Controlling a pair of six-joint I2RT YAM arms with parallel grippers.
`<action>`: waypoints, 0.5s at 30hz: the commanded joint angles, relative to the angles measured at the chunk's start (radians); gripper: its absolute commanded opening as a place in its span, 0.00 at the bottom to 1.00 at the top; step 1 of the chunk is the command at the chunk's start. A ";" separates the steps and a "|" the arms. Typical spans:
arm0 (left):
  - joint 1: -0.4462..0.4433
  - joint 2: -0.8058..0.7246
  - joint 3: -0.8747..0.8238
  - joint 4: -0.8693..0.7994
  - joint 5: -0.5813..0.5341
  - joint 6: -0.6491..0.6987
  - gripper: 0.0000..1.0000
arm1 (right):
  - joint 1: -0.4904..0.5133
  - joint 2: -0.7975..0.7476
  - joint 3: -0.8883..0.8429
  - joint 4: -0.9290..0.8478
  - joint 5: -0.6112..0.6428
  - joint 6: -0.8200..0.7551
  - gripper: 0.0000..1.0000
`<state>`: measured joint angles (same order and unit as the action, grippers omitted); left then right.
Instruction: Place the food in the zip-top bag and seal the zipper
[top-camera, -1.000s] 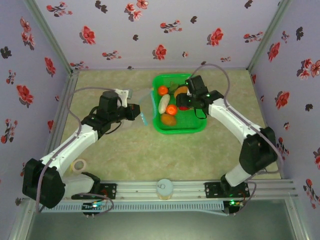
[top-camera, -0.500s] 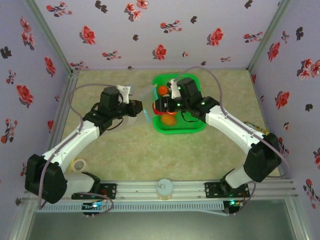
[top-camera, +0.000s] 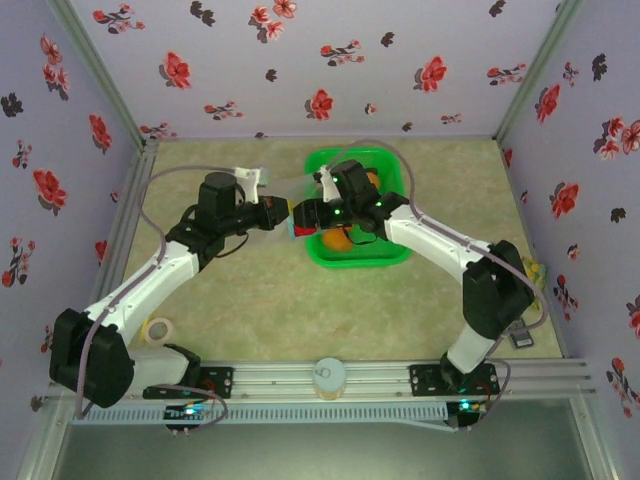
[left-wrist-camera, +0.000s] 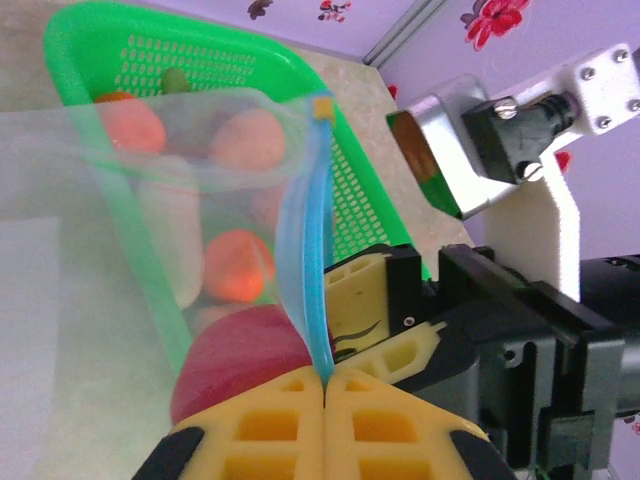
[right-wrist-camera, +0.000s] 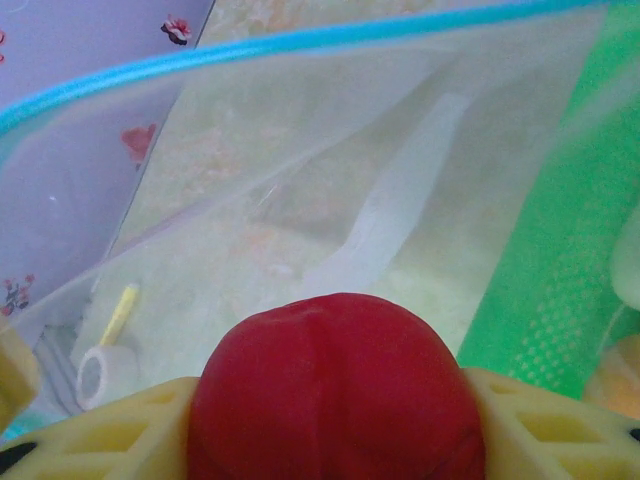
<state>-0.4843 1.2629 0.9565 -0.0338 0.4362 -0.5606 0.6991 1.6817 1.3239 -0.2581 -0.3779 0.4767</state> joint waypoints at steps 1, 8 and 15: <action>-0.002 -0.010 0.012 0.071 0.041 -0.030 0.00 | 0.020 0.017 0.055 -0.001 -0.016 0.005 0.68; -0.002 -0.006 0.010 0.084 0.050 -0.036 0.00 | 0.023 0.018 0.067 -0.012 -0.007 -0.003 0.81; -0.003 -0.018 0.013 0.052 0.049 -0.028 0.00 | 0.022 -0.005 0.081 -0.063 0.029 -0.041 0.81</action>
<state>-0.4770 1.2633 0.9565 0.0063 0.4408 -0.5781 0.7013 1.6966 1.3594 -0.3023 -0.3611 0.4725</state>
